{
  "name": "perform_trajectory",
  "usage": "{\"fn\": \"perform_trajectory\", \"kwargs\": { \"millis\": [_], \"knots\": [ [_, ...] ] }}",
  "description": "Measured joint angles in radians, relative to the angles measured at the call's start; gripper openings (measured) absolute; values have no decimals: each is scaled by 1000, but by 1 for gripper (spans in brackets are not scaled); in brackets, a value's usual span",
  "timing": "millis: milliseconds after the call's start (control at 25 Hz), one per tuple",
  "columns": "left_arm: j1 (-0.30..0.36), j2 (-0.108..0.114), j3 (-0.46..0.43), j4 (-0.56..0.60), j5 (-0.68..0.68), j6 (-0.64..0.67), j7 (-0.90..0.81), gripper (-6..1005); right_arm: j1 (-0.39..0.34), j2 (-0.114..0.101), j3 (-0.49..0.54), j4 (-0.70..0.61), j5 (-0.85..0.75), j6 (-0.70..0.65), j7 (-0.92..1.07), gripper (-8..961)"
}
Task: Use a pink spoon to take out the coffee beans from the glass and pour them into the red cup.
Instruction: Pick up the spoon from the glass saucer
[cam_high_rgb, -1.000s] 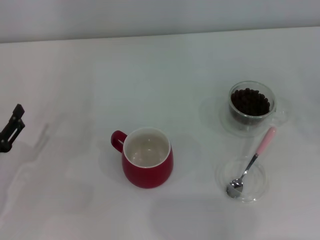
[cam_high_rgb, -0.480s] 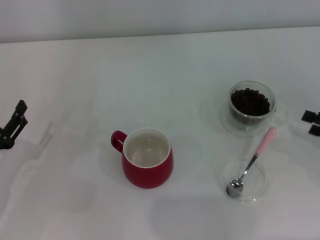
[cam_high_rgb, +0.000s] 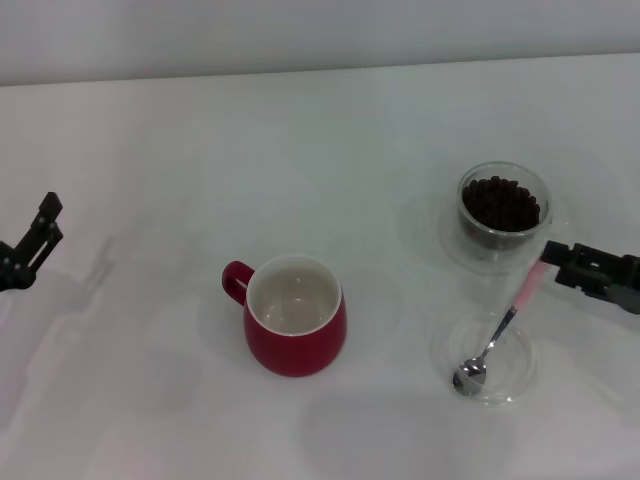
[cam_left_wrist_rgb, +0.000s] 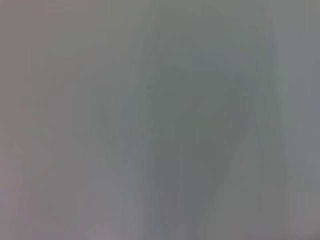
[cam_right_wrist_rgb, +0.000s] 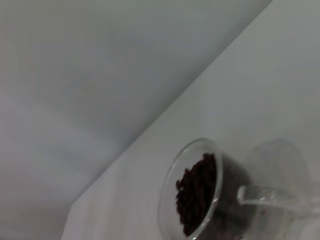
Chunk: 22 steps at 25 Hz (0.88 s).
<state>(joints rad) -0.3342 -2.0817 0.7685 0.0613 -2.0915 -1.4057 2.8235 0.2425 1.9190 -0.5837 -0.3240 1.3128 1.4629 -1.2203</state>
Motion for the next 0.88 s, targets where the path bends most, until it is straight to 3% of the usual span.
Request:
{"fn": "perform_trajectory", "kwargs": {
  "millis": [280,560,880],
  "knots": [
    [-6,0,2,0,1,3,1,762,14,24,-13,2,-3,4,-29,856],
    [-6,0,2,0,-1,3,1,761,19,27,-13,5,-4,-10,-50,856],
    [-6,0,0,1,-5,13,1,762,21,46,-13,11,-4,-31,-94,856]
  ]
}}
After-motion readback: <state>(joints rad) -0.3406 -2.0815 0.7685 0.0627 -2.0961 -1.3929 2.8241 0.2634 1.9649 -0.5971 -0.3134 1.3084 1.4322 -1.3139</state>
